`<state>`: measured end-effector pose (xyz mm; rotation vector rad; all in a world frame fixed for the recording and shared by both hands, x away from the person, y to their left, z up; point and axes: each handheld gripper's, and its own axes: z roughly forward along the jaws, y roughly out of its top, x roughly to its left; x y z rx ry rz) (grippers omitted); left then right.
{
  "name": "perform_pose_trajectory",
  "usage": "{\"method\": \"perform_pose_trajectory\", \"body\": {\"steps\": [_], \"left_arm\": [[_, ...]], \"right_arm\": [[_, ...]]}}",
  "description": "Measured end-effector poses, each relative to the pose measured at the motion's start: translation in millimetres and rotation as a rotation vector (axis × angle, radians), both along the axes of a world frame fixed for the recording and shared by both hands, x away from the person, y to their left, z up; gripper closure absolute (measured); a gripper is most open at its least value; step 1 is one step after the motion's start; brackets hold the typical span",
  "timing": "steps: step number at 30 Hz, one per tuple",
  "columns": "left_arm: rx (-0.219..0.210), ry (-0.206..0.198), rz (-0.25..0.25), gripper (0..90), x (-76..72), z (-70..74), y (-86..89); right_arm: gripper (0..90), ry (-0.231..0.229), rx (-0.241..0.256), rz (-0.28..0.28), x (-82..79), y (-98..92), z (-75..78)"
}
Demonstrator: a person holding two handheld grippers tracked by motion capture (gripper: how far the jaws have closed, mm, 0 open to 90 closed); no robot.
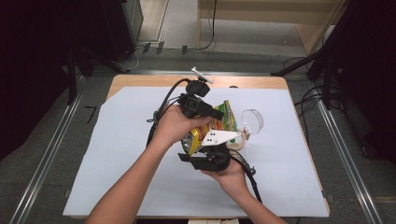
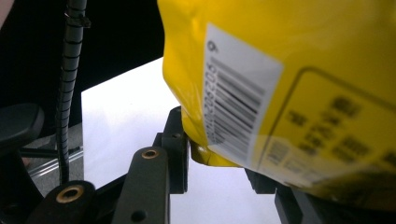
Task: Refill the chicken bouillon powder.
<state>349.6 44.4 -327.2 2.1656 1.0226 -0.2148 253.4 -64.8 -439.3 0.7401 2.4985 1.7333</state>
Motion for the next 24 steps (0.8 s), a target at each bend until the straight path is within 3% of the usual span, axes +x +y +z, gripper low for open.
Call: {"method": "perform_pose_trajectory", "body": {"steps": [24], "left_arm": [[0.008, 0.009, 0.003, 81.2, 1.8, 0.6, 1.4]], "right_arm": [[66.9, -0.011, 0.007, -0.005, -2.8, 1.1, 2.8]]}}
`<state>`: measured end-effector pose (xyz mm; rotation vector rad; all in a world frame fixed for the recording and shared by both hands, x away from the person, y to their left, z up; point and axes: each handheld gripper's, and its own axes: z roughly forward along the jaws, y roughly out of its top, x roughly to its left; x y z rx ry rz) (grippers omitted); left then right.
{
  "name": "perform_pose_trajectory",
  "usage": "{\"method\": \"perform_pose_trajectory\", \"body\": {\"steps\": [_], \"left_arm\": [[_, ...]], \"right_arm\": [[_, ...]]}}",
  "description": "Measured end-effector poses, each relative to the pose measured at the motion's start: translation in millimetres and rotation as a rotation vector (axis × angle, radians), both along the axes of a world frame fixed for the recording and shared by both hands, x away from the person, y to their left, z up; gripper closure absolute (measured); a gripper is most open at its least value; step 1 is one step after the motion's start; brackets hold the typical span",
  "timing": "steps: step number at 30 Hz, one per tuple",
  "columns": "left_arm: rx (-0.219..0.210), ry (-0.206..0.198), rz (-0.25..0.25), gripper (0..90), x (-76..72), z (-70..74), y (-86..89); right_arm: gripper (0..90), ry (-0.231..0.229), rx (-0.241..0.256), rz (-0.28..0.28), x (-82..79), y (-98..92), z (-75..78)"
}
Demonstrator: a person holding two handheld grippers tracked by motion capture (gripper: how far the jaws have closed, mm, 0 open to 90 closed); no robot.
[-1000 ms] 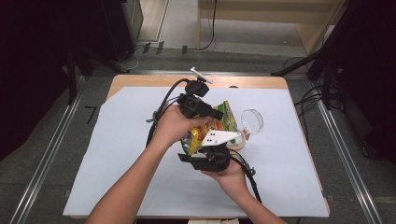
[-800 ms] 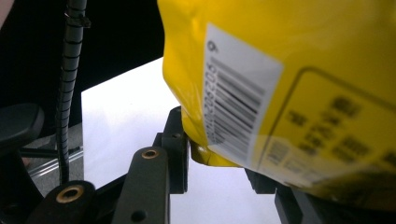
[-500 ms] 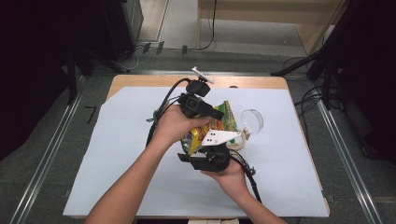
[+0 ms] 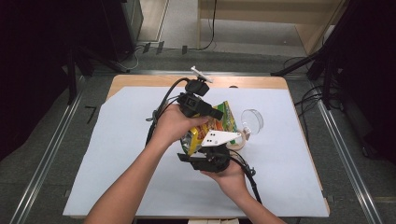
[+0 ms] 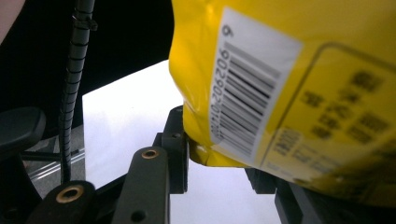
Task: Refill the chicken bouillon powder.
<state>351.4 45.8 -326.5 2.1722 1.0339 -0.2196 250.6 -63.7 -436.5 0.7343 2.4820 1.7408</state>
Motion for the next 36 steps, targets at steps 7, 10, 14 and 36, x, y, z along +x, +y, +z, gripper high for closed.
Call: {"method": "perform_pose_trajectory", "body": {"steps": [7, 10, 14, 36], "left_arm": [[-0.013, 0.003, 0.008, 81.1, -0.1, -2.5, 2.4], [-0.017, 0.006, 0.007, 81.2, 0.1, -2.0, 2.9], [-0.017, 0.007, 0.007, 81.3, 0.4, -1.5, 2.9], [-0.003, 0.001, 0.002, 80.4, 1.3, -1.3, -0.9]], "right_arm": [[66.9, 0.004, -0.009, 0.002, 0.3, 0.4, -0.8], [66.9, 0.005, -0.008, -0.001, -0.3, 0.8, -0.4], [66.9, 0.01, 0.001, -0.005, -1.2, 1.0, 0.3], [66.9, 0.026, -0.006, -0.007, 0.9, -0.3, 0.9]]}}
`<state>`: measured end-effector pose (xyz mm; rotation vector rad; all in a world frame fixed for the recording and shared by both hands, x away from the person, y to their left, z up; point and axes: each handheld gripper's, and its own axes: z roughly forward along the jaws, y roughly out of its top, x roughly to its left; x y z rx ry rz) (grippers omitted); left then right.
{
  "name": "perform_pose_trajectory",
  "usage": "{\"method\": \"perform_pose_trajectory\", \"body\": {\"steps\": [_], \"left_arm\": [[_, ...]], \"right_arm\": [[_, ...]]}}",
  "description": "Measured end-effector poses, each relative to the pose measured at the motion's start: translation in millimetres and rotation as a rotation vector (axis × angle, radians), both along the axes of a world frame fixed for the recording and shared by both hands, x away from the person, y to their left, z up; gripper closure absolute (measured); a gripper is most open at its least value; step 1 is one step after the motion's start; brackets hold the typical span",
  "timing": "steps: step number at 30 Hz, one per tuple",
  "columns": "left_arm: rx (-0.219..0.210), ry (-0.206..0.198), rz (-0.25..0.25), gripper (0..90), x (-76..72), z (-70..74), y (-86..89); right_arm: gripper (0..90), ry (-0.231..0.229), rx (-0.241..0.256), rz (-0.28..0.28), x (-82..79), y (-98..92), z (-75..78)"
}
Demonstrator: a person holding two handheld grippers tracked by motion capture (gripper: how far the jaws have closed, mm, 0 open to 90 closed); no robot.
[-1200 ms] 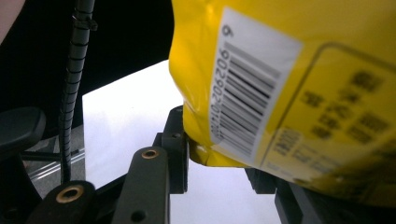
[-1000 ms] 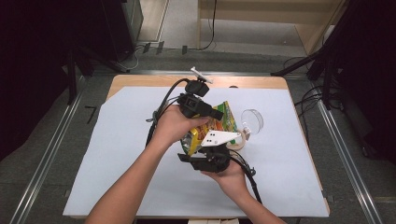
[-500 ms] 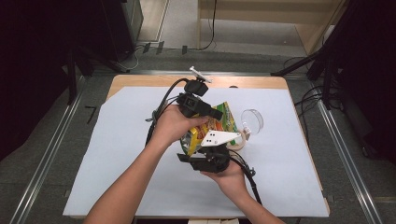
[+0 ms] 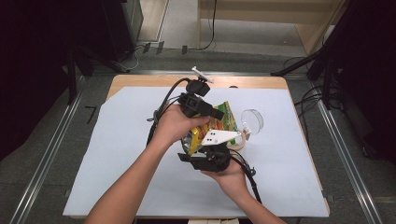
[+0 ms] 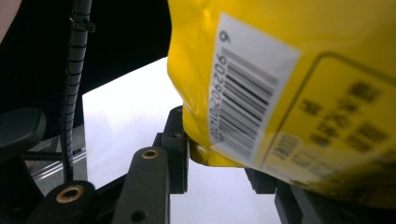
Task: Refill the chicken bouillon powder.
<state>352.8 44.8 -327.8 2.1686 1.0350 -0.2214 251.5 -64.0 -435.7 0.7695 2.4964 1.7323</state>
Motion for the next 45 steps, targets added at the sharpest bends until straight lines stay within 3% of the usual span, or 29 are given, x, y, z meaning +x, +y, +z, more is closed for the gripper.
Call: {"method": "perform_pose_trajectory", "body": {"steps": [45], "left_arm": [[0.005, -0.014, -0.003, 79.8, 0.3, 0.0, -0.6]], "right_arm": [[67.0, -0.001, -0.007, 0.0, 0.9, -0.1, 0.4]]}}
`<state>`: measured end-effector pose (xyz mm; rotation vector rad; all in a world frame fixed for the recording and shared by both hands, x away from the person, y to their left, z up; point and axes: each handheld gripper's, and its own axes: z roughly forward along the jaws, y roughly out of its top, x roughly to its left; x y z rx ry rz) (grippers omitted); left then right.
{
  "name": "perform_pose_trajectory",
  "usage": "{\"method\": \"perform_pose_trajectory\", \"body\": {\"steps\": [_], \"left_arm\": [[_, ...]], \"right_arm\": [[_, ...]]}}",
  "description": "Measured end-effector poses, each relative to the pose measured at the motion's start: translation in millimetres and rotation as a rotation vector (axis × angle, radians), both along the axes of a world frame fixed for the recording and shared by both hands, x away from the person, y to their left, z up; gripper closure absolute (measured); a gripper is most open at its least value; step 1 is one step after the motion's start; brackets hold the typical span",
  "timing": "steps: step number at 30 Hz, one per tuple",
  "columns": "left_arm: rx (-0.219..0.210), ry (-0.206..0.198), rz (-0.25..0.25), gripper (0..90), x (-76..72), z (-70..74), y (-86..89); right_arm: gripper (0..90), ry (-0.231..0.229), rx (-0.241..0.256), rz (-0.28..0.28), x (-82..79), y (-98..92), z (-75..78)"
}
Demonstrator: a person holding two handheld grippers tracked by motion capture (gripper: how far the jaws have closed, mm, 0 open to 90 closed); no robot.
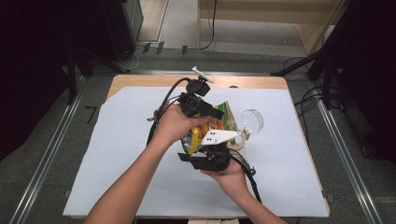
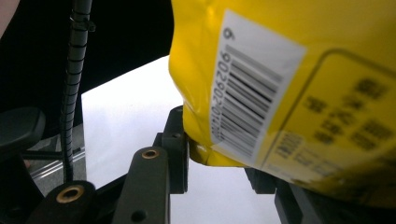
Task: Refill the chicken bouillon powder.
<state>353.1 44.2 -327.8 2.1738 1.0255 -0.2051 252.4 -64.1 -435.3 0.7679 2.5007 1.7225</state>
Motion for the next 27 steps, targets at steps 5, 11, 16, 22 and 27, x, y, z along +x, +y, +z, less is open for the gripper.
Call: {"method": "perform_pose_trajectory", "body": {"steps": [5, 11, 16, 22, 27], "left_arm": [[0.002, -0.001, -0.003, 79.8, 0.6, 0.2, -0.2], [0.005, 0.001, -0.003, 79.5, 0.7, 0.5, 0.0], [0.004, -0.001, -0.005, 79.4, 0.5, 0.6, -0.4], [0.003, 0.0, -0.005, 79.4, 0.8, 0.4, -0.3], [0.003, 0.0, -0.006, 79.5, 0.5, 0.7, -0.3]], "right_arm": [[67.1, 0.003, 0.003, -0.001, -0.2, -0.2, 0.5], [67.1, 0.004, 0.006, 0.0, -0.4, 0.1, 0.7], [67.0, 0.004, 0.006, 0.0, -0.5, 0.0, 0.8], [67.0, 0.003, 0.005, -0.002, -0.4, 0.0, 0.7], [67.1, 0.003, 0.004, -0.002, -0.8, 0.1, 1.0]]}}
